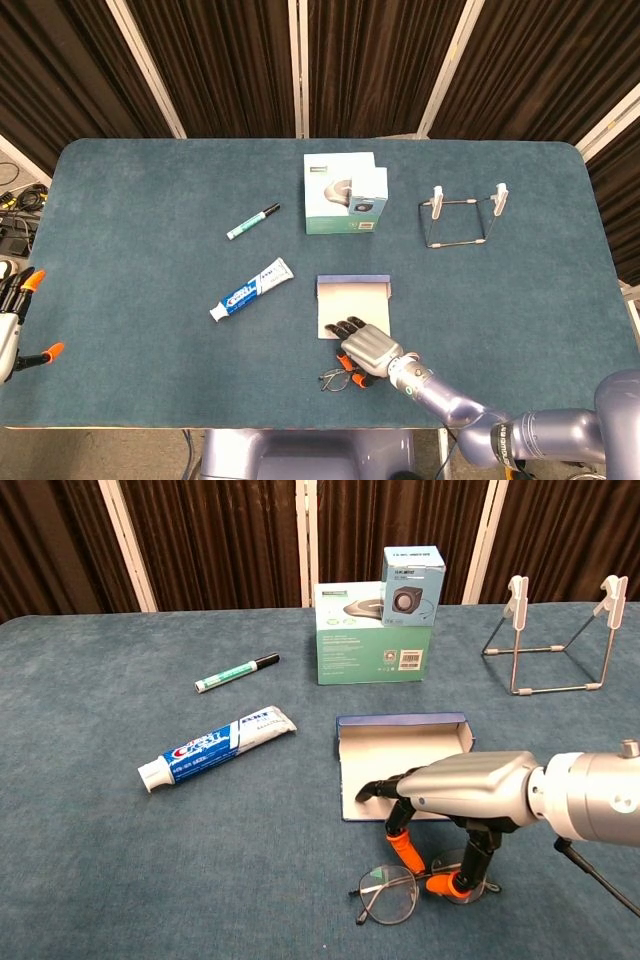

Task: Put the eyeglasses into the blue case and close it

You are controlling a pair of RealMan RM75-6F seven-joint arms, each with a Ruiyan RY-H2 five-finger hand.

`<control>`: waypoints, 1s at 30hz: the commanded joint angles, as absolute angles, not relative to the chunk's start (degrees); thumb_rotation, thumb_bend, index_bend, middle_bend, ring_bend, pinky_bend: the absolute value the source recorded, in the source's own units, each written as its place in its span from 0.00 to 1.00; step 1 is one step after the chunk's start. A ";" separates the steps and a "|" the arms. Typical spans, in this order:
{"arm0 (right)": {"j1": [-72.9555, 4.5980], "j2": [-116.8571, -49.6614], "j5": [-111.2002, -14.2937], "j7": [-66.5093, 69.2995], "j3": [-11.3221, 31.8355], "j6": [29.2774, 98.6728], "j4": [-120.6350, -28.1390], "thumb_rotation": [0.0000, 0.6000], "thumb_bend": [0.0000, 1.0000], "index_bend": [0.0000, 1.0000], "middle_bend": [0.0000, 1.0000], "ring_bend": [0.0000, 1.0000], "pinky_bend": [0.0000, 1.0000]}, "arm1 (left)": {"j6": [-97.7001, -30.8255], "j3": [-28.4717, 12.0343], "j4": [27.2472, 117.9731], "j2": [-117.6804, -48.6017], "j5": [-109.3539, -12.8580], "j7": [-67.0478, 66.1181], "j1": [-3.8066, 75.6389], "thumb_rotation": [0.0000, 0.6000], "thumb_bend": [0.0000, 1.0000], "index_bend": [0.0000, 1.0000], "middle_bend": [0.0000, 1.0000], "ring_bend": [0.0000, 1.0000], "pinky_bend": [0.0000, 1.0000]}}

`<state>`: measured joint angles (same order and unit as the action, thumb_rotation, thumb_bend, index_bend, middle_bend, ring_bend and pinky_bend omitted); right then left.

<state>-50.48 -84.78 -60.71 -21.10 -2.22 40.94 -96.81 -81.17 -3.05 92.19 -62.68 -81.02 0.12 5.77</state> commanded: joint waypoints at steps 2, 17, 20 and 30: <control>-50.32 -84.43 -60.69 -20.68 -2.06 41.14 -97.17 1.00 0.32 0.60 0.00 0.00 0.00 | -81.19 -3.05 92.17 -62.67 -81.07 0.14 5.78 1.00 0.00 0.00 0.00 0.00 0.00; -47.83 -82.42 -63.30 -12.78 2.66 45.25 -97.80 1.00 0.36 0.63 0.00 0.00 0.00 | -81.45 -2.94 92.40 -62.57 -81.34 0.06 5.68 1.00 0.00 0.00 0.00 0.00 0.00; -47.83 -82.98 -62.95 -12.39 3.46 45.63 -96.70 1.00 0.37 0.63 0.00 0.00 0.00 | -81.33 -2.94 92.37 -62.55 -81.28 0.13 5.71 1.00 0.00 0.00 0.00 0.00 0.00; -48.63 -86.96 -58.86 -14.54 5.93 47.11 -89.96 1.00 0.37 0.63 0.00 0.00 0.00 | -81.24 -2.99 92.33 -62.46 -81.12 0.24 5.73 1.00 0.00 0.00 0.00 0.00 0.00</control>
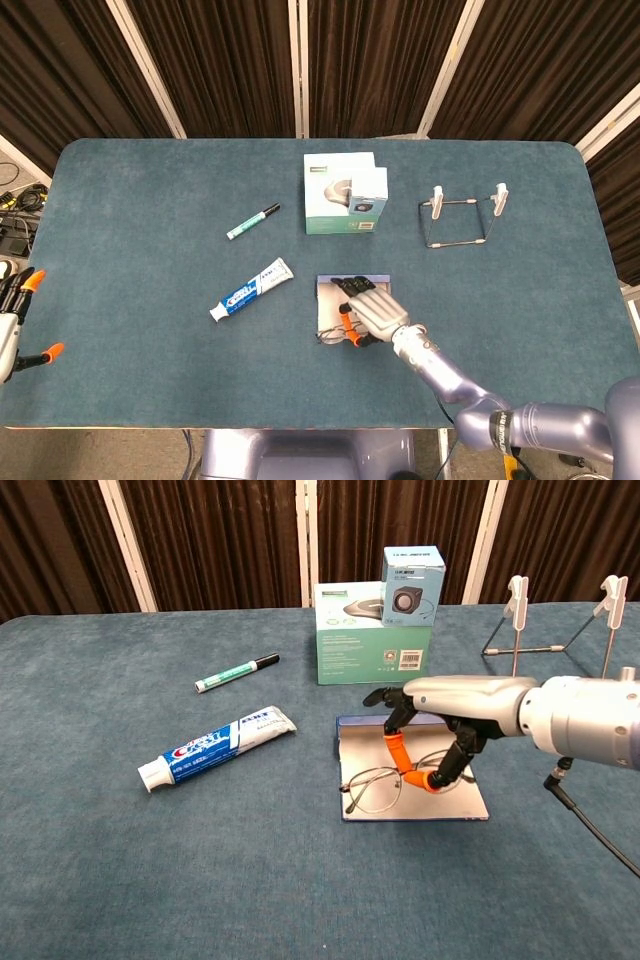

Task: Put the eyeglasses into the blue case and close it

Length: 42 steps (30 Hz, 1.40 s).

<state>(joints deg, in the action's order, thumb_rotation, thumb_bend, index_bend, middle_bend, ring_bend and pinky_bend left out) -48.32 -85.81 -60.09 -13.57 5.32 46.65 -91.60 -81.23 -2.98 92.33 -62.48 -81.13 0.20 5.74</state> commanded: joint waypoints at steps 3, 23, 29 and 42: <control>-49.02 -88.54 -56.92 -15.40 6.96 47.57 -87.51 1.00 0.37 0.63 0.00 0.00 0.00 | -81.20 -3.03 92.30 -62.39 -81.05 0.42 5.74 1.00 0.00 0.00 0.00 0.00 0.00; -51.54 -94.93 -49.78 -22.06 10.07 49.04 -78.01 1.00 0.37 0.63 0.00 0.00 0.00 | -80.87 -3.10 92.27 -61.89 -80.95 2.04 5.77 1.00 0.00 0.00 0.00 0.00 0.00; -51.28 -94.38 -49.36 -22.80 9.39 48.28 -78.68 1.00 0.27 0.42 0.00 0.00 0.00 | -80.83 -3.04 92.31 -61.85 -81.06 2.18 5.78 1.00 0.00 0.00 0.00 0.00 0.00; -49.75 -93.14 -57.27 -21.90 8.12 51.67 -80.86 1.00 0.05 0.11 0.00 0.00 0.00 | -80.94 -2.72 92.69 -61.94 -81.78 1.71 5.84 1.00 0.00 0.00 0.00 0.00 0.00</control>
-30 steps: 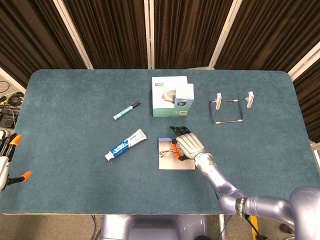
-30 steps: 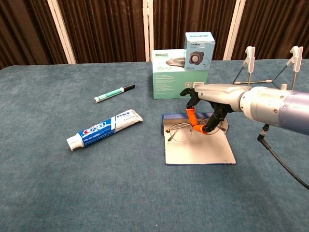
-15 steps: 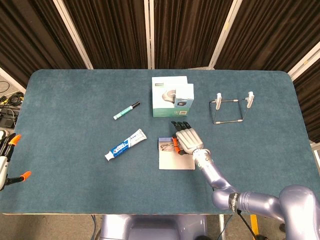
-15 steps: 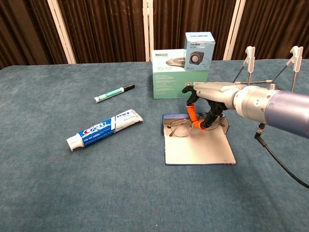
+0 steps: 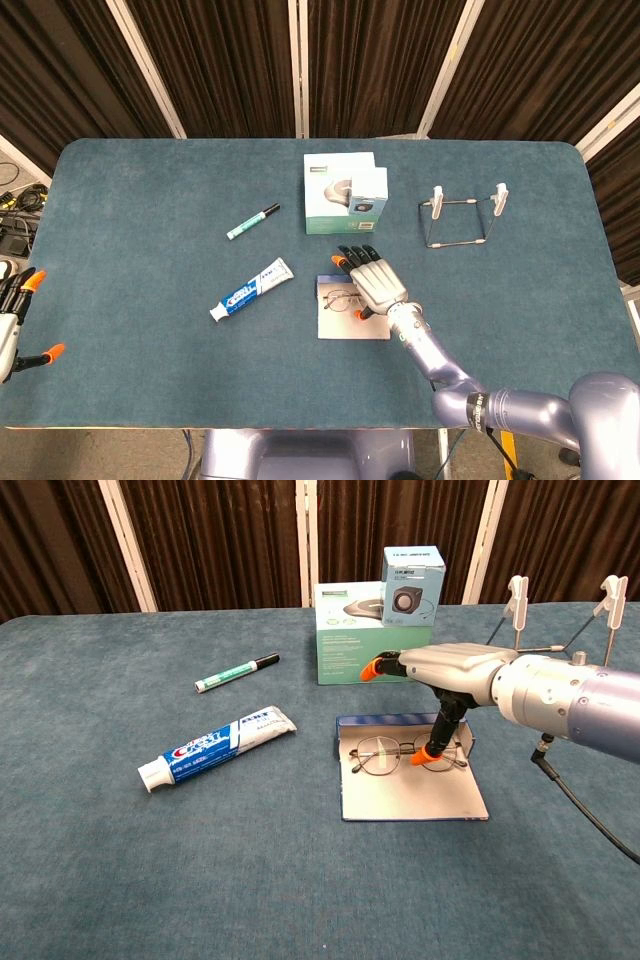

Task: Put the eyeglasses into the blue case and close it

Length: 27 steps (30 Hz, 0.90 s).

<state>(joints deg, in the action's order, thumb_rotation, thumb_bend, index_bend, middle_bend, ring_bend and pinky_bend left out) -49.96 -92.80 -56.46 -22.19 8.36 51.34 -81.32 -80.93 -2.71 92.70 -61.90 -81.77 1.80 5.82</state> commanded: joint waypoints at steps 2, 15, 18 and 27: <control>-49.81 -94.03 -57.68 -21.84 8.18 51.70 -79.77 1.00 0.05 0.11 0.00 0.00 0.00 | -80.85 -2.75 92.69 -61.96 -81.70 1.65 5.88 1.00 0.00 0.00 0.00 0.00 0.00; -51.40 -100.40 -55.71 -23.29 10.09 49.67 -69.73 1.00 0.05 0.12 0.00 0.00 0.00 | -79.29 -3.33 91.79 -62.17 -79.83 2.11 6.45 1.00 0.00 0.00 0.00 0.00 0.00; -51.62 -101.24 -55.53 -23.51 10.52 49.51 -67.92 1.00 0.05 0.12 0.00 0.00 0.00 | -79.05 -3.39 91.67 -62.27 -79.59 2.03 6.55 1.00 0.00 0.00 0.00 0.00 0.00; -51.68 -103.12 -54.84 -23.41 12.34 49.97 -63.62 1.00 0.05 0.16 0.00 0.00 0.00 | -78.61 -3.50 91.48 -62.37 -79.12 2.00 6.73 1.00 0.00 0.00 0.00 0.00 0.00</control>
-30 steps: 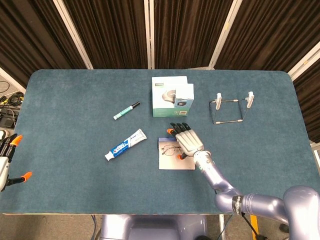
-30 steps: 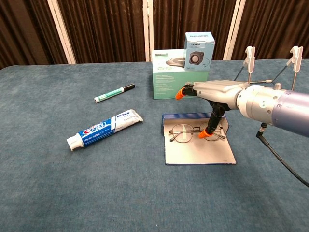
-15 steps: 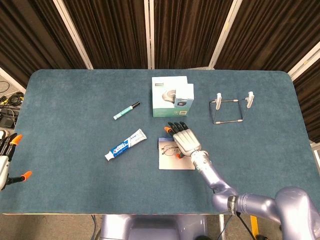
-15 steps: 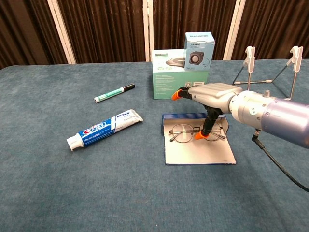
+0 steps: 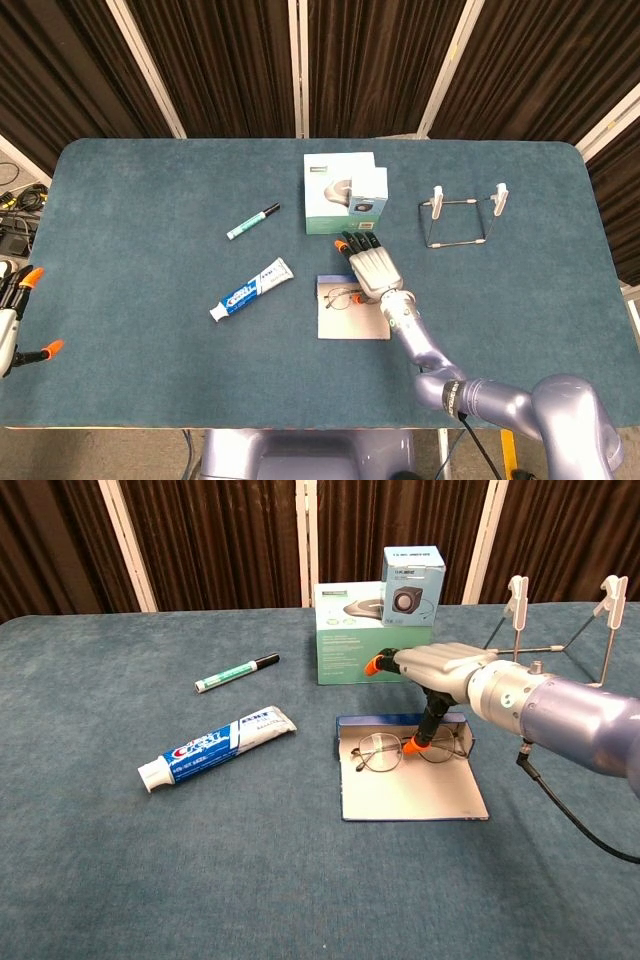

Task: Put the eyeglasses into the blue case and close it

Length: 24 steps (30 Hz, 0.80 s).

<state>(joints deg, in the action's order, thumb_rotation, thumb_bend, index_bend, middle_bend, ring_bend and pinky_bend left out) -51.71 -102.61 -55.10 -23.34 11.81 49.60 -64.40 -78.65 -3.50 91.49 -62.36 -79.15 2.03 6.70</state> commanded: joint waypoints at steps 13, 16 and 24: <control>-51.39 -103.66 -52.17 -26.74 14.45 51.39 -63.36 1.00 0.06 0.17 0.00 0.00 0.00 | -78.55 -3.49 91.41 -62.17 -79.32 2.64 6.81 1.00 0.00 0.00 0.00 0.00 0.00; -50.91 -102.47 -52.47 -27.10 14.22 51.72 -65.75 1.00 0.06 0.15 0.00 0.00 0.00 | -78.69 -3.43 91.50 -62.13 -79.50 2.68 6.77 1.00 0.00 0.00 0.00 0.00 0.00; -47.02 -94.77 -56.48 -30.84 10.18 56.87 -80.15 1.00 0.06 0.09 0.00 0.00 0.00 | -79.67 -3.08 92.07 -61.87 -80.64 2.74 6.43 1.00 0.00 0.00 0.00 0.00 0.00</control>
<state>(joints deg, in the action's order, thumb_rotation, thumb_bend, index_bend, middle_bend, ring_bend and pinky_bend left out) -48.87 -97.83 -54.69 -29.16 11.99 54.41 -75.51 -79.62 -3.11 92.05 -61.89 -80.60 2.75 6.46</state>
